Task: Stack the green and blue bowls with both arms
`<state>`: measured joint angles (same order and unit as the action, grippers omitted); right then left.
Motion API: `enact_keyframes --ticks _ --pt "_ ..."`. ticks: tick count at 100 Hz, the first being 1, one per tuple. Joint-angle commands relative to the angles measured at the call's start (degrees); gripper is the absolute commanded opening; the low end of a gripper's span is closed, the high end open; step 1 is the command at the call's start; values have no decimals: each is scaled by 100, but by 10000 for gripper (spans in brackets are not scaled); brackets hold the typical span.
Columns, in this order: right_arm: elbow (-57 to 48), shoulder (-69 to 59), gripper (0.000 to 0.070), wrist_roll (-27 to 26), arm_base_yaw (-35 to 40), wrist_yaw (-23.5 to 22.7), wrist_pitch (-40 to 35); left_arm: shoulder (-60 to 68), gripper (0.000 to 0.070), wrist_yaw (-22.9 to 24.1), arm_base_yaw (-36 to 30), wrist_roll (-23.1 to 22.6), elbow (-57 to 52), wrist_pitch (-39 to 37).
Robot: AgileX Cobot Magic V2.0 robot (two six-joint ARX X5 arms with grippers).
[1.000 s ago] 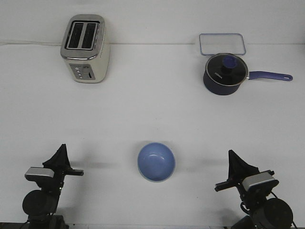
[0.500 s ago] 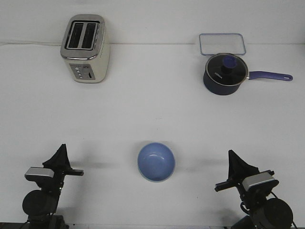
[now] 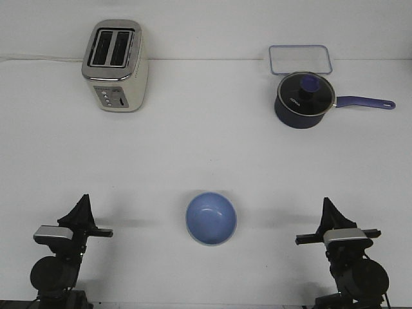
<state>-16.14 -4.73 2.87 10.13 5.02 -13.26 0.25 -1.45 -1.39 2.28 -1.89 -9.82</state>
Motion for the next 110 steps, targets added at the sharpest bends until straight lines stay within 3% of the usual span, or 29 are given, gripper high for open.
enact_keyframes --ticks 1,13,26,44,110 --pt "254 127 0 601 -291 -337 210 -7 15 4 4 13 109 -59" --pt "949 446 0 1082 -590 -662 522 -7 15 4 4 13 109 -59" --pt "1519 468 0 1309 -610 -647 977 -7 15 4 4 13 109 -59" --pt "1541 468 0 1606 -627 -518 776 -2 15 4 4 13 109 -55" --pt "1541 468 0 1449 -612 -549 778 -2 15 4 4 13 109 -57"
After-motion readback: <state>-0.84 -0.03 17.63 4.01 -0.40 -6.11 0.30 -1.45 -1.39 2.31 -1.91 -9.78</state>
